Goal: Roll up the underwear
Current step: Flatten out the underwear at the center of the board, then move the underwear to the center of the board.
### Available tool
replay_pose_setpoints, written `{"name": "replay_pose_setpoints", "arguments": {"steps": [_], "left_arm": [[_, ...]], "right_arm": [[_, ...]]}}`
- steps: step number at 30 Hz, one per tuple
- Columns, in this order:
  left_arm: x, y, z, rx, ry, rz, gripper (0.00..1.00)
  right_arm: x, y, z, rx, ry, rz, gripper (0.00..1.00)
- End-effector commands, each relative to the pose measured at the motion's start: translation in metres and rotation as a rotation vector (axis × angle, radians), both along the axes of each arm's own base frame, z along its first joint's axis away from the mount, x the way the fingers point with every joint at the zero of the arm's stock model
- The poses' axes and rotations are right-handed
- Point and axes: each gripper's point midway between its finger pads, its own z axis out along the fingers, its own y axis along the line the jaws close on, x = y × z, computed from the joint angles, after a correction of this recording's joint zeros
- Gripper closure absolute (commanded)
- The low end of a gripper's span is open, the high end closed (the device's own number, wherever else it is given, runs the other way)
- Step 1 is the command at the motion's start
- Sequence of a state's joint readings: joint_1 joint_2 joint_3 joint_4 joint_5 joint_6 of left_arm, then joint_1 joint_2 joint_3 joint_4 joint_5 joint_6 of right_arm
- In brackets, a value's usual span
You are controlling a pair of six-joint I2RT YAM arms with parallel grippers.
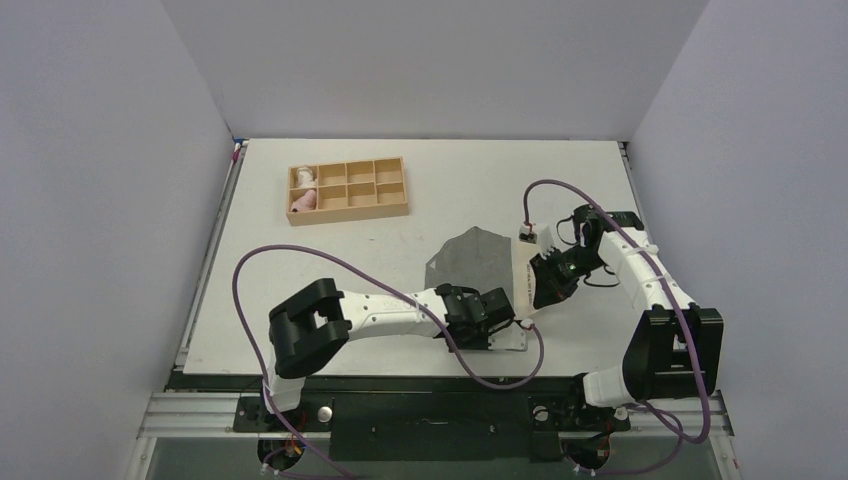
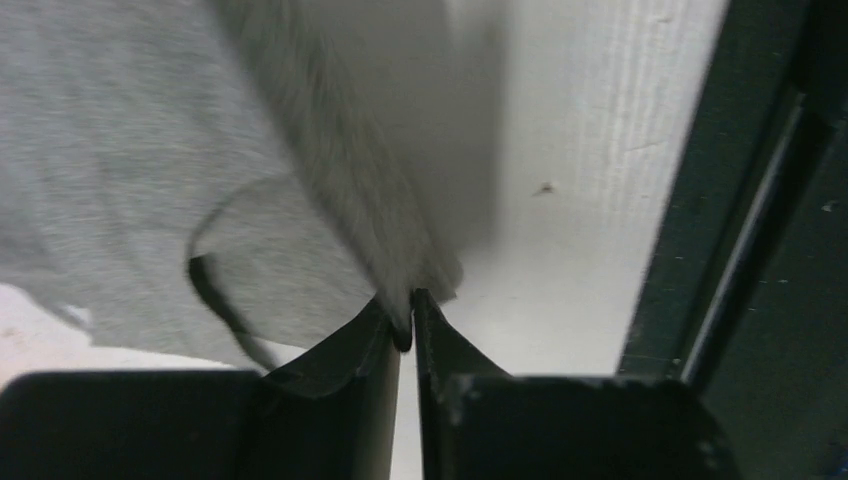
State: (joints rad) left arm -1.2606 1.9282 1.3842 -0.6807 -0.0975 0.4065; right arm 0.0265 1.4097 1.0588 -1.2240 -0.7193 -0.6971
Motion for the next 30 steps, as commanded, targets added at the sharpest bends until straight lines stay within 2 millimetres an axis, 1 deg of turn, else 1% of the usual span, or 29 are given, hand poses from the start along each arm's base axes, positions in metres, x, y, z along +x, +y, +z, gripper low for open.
{"name": "replay_pose_setpoints", "arguments": {"steps": [1,2,3,4,5,6,7,8,9,10,11,12,13,14,15,16,17,18,19,20,22,23,24,26,27,28,29,30], "left_arm": [[-0.027,0.001,-0.006,-0.005,0.092,0.025,0.85],[-0.029,0.001,-0.006,-0.006,0.097,0.020,0.83],[-0.029,0.001,-0.005,-0.009,0.097,0.018,0.79],[-0.029,0.001,-0.003,-0.014,0.092,0.016,0.76],[-0.029,0.003,-0.003,-0.013,0.089,0.014,0.71],[-0.029,0.003,0.002,-0.023,0.082,0.008,0.69],[-0.028,0.005,0.003,-0.025,0.079,0.007,0.65],[-0.026,0.005,0.009,-0.038,0.067,0.001,0.63],[-0.025,0.006,0.010,-0.043,0.060,0.003,0.57],[-0.021,0.007,0.017,-0.058,0.041,0.002,0.53],[-0.018,0.009,0.018,-0.062,0.032,0.008,0.48],[-0.014,0.011,0.025,-0.076,0.013,0.010,0.45],[-0.008,0.013,0.027,-0.088,0.005,0.023,0.38],[-0.004,0.014,0.036,-0.111,-0.008,0.031,0.34],[0.005,0.017,0.039,-0.126,-0.012,0.055,0.26],[0.008,0.018,0.048,-0.155,-0.009,0.062,0.22],[0.019,0.023,0.052,-0.170,-0.006,0.093,0.16],[0.022,0.024,0.061,-0.201,0.005,0.101,0.14],[0.034,0.029,0.064,-0.215,0.008,0.135,0.11],[0.036,0.031,0.070,-0.239,0.022,0.139,0.10],[0.046,0.038,0.075,-0.272,0.049,0.158,0.07],[0.051,0.044,0.073,-0.281,0.062,0.169,0.06],[0.053,0.046,0.075,-0.291,0.056,0.165,0.06],[0.057,0.054,0.071,-0.297,0.047,0.159,0.05],[0.056,0.056,0.068,-0.297,0.038,0.138,0.05],[0.055,0.058,0.063,-0.301,0.033,0.129,0.05],[0.055,0.058,0.064,-0.310,0.024,0.117,0.05],[0.055,0.057,0.061,-0.319,0.016,0.109,0.05]], "right_arm": [[-0.012,-0.007,0.002,-0.010,-0.019,0.106,0.89],[-0.013,-0.008,0.001,-0.011,-0.018,0.129,0.84],[-0.018,-0.009,0.000,-0.012,0.007,0.139,0.79],[-0.019,-0.012,-0.001,-0.019,0.007,0.152,0.69],[-0.020,-0.013,-0.001,-0.022,0.018,0.155,0.66],[-0.021,-0.016,-0.002,-0.029,0.016,0.163,0.60],[-0.025,-0.018,-0.001,-0.034,0.022,0.182,0.57],[-0.026,-0.022,-0.001,-0.053,0.022,0.191,0.53],[-0.027,-0.026,0.001,-0.060,0.021,0.192,0.51],[-0.028,-0.033,0.002,-0.076,0.022,0.181,0.49],[-0.028,-0.035,0.005,-0.085,0.015,0.179,0.49],[-0.026,-0.040,0.006,-0.098,0.009,0.165,0.48],[-0.020,-0.041,0.008,-0.109,-0.012,0.139,0.48],[-0.015,-0.044,0.008,-0.122,-0.020,0.107,0.48],[-0.003,-0.044,0.009,-0.133,-0.042,0.057,0.47],[0.004,-0.045,0.010,-0.140,-0.053,0.031,0.47],[0.019,-0.045,0.009,-0.145,-0.072,-0.028,0.47],[0.026,-0.045,0.009,-0.146,-0.084,-0.053,0.47],[0.039,-0.044,0.008,-0.144,-0.094,-0.093,0.47],[0.044,-0.042,0.009,-0.135,-0.100,-0.105,0.47],[0.056,-0.039,0.008,-0.119,-0.106,-0.127,0.47],[0.059,-0.038,0.006,-0.116,-0.098,-0.132,0.47],[0.062,-0.038,0.004,-0.119,-0.103,-0.138,0.47],[0.066,-0.040,-0.004,-0.141,-0.091,-0.162,0.47],[0.067,-0.042,-0.006,-0.155,-0.090,-0.170,0.47],[0.068,-0.043,-0.009,-0.164,-0.081,-0.178,0.47],[0.068,-0.044,-0.012,-0.178,-0.079,-0.181,0.47],[0.070,-0.044,-0.016,-0.186,-0.075,-0.188,0.47]]}}
